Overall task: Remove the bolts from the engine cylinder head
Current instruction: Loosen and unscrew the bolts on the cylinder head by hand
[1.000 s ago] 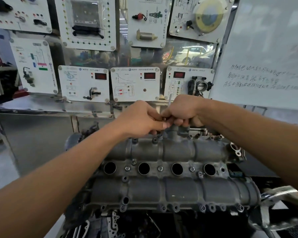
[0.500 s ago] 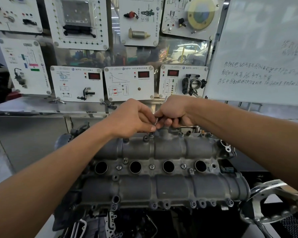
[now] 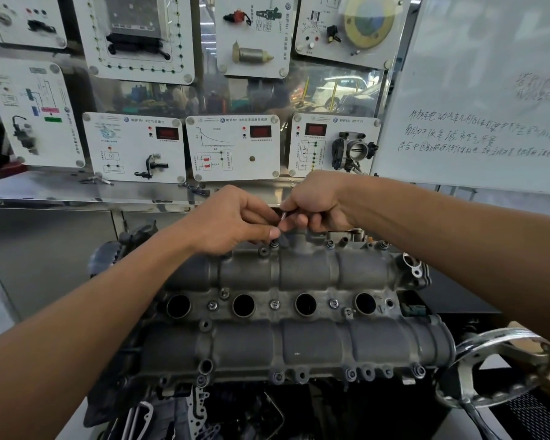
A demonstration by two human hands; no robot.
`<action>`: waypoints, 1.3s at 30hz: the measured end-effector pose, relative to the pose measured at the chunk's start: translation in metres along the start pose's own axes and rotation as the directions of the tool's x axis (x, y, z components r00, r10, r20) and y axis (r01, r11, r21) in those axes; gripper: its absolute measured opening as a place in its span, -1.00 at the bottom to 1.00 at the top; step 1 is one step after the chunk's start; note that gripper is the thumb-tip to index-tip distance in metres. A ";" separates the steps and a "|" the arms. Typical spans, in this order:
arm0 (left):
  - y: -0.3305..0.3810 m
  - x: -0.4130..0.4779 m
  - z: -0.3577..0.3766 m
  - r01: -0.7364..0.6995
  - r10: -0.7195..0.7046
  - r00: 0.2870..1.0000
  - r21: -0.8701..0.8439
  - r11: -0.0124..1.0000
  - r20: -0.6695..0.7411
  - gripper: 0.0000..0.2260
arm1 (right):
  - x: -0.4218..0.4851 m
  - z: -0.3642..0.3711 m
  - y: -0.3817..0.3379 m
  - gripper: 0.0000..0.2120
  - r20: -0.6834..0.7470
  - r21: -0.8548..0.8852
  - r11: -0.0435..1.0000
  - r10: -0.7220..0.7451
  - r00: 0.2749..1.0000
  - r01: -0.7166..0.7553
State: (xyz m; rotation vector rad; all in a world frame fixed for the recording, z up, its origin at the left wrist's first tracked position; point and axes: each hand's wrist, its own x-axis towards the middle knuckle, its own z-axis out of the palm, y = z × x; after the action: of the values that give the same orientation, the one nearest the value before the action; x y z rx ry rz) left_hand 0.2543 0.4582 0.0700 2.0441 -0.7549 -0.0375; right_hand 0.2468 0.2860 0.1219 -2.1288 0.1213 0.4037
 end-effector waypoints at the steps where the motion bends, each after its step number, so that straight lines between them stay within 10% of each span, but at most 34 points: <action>1: -0.001 0.000 0.000 -0.001 0.001 1.000 -0.005 1.000 -0.006 -0.79 | 0.000 0.000 0.000 -0.76 0.004 0.017 1.000 0.003 1.000 -0.003; 31: 0.000 -0.006 0.009 -0.089 0.125 0.986 0.294 0.952 -0.108 -0.98 | -0.004 -0.005 0.001 -0.79 0.012 0.054 0.999 -0.010 1.000 0.009; 39: 0.003 -0.016 0.025 -0.153 0.269 0.947 0.490 0.859 -0.176 -0.95 | -0.011 -0.001 -0.002 -0.77 -0.135 -0.241 0.969 -0.093 0.986 0.058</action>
State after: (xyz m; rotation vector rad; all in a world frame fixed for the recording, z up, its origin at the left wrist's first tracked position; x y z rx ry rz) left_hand 0.2324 0.4463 0.0535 2.3468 -0.8941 0.5648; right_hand 0.2369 0.2856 0.1272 -2.3900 0.0780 0.2256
